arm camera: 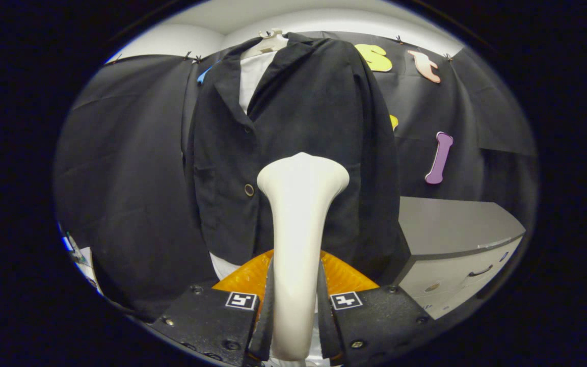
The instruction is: Iron the clothes twice with a garment steamer, once on the left side and once on the right side.
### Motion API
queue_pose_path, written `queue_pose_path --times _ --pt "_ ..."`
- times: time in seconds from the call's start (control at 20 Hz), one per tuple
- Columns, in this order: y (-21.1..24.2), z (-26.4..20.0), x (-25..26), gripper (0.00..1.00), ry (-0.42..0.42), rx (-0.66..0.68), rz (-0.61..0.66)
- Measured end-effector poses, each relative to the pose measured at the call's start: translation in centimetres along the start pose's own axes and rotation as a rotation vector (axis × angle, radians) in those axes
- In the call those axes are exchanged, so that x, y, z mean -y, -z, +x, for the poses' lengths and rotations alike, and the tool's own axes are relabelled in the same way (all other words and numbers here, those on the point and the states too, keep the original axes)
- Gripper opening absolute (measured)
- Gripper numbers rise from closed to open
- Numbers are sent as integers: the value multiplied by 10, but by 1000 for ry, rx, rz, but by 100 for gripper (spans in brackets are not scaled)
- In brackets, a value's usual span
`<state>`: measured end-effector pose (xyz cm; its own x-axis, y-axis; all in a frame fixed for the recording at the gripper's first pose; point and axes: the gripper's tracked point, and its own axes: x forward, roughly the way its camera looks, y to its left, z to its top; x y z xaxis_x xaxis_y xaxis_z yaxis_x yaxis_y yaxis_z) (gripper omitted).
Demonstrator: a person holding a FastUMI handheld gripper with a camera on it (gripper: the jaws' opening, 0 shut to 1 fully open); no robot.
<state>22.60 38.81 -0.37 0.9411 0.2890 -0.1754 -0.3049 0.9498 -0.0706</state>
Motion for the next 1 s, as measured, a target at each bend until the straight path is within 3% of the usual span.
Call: queue_pose_path --times 1.0 --pt "136 18 -1 39 63 -262 -53"
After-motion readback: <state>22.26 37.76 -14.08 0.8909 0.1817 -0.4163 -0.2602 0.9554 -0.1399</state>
